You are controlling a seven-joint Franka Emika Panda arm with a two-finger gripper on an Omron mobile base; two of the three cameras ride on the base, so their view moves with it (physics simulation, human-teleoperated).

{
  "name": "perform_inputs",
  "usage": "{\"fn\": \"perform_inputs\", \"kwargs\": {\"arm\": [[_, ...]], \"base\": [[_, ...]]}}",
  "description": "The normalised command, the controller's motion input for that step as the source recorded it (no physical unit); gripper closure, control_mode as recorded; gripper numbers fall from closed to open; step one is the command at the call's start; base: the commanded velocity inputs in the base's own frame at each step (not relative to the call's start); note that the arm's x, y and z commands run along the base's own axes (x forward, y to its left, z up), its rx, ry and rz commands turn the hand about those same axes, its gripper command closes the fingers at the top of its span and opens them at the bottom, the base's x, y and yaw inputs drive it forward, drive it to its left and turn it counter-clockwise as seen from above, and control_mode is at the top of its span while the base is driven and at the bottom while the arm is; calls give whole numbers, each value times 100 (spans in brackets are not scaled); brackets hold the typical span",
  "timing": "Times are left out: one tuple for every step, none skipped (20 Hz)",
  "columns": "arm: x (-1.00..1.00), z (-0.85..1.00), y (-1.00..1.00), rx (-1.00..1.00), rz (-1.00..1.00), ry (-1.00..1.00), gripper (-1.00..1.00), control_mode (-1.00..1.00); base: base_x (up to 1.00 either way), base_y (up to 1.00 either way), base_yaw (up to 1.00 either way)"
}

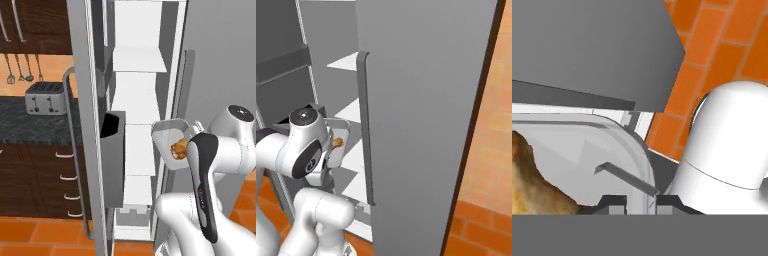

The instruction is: Take the meat container that has the chicken drumstick and place it on the second highest rack of the freezer. Then take the vegetable container that has the sweet potato and onion and place it on the highest rack of the freezer.

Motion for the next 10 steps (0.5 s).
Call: {"fn": "perform_inputs", "kwargs": {"arm": [[0,0,0,0,0,0,100,100],[0,0,0,0,0,0,100,100],[0,0,0,0,0,0,100,100],[0,0,0,0,0,0,100,100],[0,0,0,0,0,0,100,100],[0,0,0,0,0,0,100,100],[0,0,0,0,0,0,100,100],[0,0,0,0,0,0,100,100],[0,0,0,0,0,0,100,100],[0,0,0,0,0,0,100,100]], "base": [[26,51,0],[26,68,0],[26,73,0],[24,71,0],[27,68,0],[29,63,0],[29,46,0],[9,0,0],[0,0,0],[0,-12,0]]}}
